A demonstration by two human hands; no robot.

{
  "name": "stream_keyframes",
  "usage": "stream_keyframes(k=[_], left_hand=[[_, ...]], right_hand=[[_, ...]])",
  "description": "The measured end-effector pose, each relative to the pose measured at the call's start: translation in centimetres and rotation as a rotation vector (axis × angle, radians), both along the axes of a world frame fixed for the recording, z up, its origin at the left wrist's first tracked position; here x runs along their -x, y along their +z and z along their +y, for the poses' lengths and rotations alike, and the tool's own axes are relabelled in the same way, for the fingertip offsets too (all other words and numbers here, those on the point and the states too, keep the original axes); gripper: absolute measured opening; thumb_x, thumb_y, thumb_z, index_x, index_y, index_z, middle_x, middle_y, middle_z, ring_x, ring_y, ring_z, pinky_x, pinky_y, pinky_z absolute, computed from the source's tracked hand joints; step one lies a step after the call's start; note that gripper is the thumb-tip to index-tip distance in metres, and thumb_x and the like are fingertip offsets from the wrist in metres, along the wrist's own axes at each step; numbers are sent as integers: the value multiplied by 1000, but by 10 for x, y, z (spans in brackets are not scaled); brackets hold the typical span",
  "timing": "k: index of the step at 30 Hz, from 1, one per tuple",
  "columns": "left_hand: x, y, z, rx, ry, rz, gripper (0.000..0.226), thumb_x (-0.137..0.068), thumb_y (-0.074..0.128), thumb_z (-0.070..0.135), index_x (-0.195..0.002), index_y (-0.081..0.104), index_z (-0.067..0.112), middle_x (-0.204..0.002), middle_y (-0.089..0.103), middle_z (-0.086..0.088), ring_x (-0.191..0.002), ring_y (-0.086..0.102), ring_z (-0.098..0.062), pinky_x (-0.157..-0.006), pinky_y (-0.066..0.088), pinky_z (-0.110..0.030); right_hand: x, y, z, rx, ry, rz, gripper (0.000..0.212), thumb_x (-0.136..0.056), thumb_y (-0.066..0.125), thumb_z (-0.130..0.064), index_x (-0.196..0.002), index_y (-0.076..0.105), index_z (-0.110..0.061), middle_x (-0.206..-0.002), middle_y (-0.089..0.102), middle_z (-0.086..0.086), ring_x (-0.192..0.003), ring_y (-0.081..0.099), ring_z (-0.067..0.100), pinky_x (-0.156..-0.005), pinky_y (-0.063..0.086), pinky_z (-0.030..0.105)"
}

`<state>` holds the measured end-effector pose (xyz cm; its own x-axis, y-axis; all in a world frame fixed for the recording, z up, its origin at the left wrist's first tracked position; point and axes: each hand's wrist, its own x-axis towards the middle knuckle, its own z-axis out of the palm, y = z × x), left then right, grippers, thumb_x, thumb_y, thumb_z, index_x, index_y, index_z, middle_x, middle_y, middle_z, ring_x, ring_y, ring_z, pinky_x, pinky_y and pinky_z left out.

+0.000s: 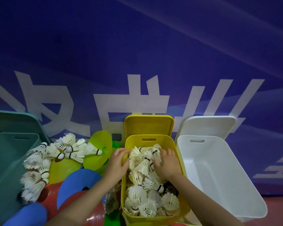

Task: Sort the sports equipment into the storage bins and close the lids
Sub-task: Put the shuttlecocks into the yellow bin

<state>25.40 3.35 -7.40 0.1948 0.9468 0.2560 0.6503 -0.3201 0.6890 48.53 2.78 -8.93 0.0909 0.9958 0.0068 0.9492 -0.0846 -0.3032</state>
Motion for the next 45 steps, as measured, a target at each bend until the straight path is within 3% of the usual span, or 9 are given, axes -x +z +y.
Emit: stream_keyframes(k=[3, 8, 16, 20, 26, 31, 35, 40, 45], left_hand=[[19, 7, -4, 42, 18, -46, 34, -91, 57, 14, -123, 58, 27, -118, 47, 11, -110, 46, -4, -94, 38, -23], [60, 7, -13, 71, 72, -123, 31, -91, 56, 9, -118, 61, 24, -113, 51, 5, -103, 53, -10, -88, 47, -31], [153, 7, -15, 124, 286, -119, 31, -89, 56, 8, -115, 62, 23, -110, 54, 1, -99, 58, -15, -86, 51, -40], [198, 7, 1, 159, 272, 36, 33, -88, 58, 10, -121, 61, 17, -117, 54, -5, -108, 55, -20, -88, 46, -32], [236, 1, 51, 225, 46, 380, 44, -88, 59, 23, -132, 52, 22, -125, 52, -2, -118, 48, -19, -96, 41, -31], [240, -22, 80, 170, -121, 529, 54, -88, 56, 24, -140, 42, 26, -141, 44, 3, -129, 40, -16, -104, 36, -31], [240, -35, 92, 74, -199, 769, 61, -86, 55, 28, -143, 34, 31, -144, 39, 9, -129, 37, -18, -102, 30, -35], [249, -52, 100, -17, -233, 865, 63, -67, 77, 35, -126, 55, 27, -114, 63, 9, -99, 57, -16, -78, 47, -32], [247, -48, 96, -11, -176, 747, 57, -82, 66, 33, -135, 47, 25, -115, 60, 1, -107, 52, -21, -89, 44, -34]], right_hand=[[0, 15, -15, -190, 66, 51, 52, -91, 44, -44, -136, 47, -20, -128, 53, 6, -121, 45, 26, -100, 38, 34], [37, 33, -29, -268, 132, 236, 38, -91, 53, -31, -128, 55, -22, -124, 58, -1, -115, 52, 17, -89, 46, 32], [144, 36, -10, -174, 329, 385, 34, -90, 56, -22, -123, 59, -18, -112, 60, 2, -104, 56, 15, -84, 43, 26], [196, 37, 11, -130, 389, 423, 37, -90, 56, -21, -127, 56, -16, -114, 60, 4, -105, 58, 17, -86, 46, 30], [255, 23, 58, 55, 292, 336, 55, -91, 55, -24, -142, 38, -12, -136, 47, 12, -127, 42, 27, -103, 34, 33], [273, 2, 93, 196, 215, 139, 63, -90, 53, -25, -147, 28, -14, -139, 45, 12, -127, 42, 30, -99, 40, 38], [284, -12, 104, 268, 240, 16, 69, -89, 53, -26, -150, 22, -18, -136, 49, 12, -123, 47, 31, -95, 43, 39], [292, -18, 109, 259, 206, -55, 66, -93, 51, -34, -149, 21, -17, -129, 55, 11, -116, 54, 31, -90, 44, 38], [283, 9, 98, 137, 178, 30, 56, -98, 42, -32, -148, 24, -15, -127, 55, 15, -113, 55, 33, -84, 46, 39]])
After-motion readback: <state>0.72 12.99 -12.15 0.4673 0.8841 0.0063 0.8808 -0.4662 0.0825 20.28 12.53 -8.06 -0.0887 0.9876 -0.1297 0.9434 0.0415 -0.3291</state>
